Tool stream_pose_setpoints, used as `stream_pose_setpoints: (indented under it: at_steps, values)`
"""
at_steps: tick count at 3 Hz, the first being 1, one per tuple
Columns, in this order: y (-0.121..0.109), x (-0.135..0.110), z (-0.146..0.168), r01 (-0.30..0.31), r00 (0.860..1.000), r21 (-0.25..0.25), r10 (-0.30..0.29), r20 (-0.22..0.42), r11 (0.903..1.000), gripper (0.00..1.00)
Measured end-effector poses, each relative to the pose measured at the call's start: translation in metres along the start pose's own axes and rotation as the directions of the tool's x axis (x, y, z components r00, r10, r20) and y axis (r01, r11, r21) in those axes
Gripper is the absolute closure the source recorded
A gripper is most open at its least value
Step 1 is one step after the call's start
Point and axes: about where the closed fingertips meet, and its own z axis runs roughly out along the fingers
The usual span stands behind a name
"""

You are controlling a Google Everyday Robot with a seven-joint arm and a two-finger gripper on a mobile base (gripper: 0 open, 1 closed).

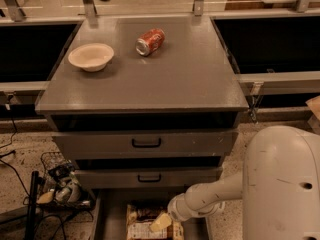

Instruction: Pick brown chip bag from bottom drawer and place on counter

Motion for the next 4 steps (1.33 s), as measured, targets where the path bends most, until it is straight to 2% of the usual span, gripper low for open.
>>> stream_pose_setpoints:
  at_steps: [1, 2, 3, 4]
  values:
    - [0.0, 0.0, 0.0, 0.0, 1.0, 0.001, 0.0, 0.001, 1.0, 0.0]
    - [-0.002, 0.004, 0.017, -0.011, 1.0, -0.016, 0.01, -0.012, 0.9998, 0.0]
    - [-0.007, 0.012, 0.065, -0.034, 0.999, -0.038, 0.032, -0.04, 0.9987, 0.0]
    - [-0.007, 0.012, 0.065, -0.034, 0.999, -0.038, 0.032, -0.041, 0.9987, 0.0]
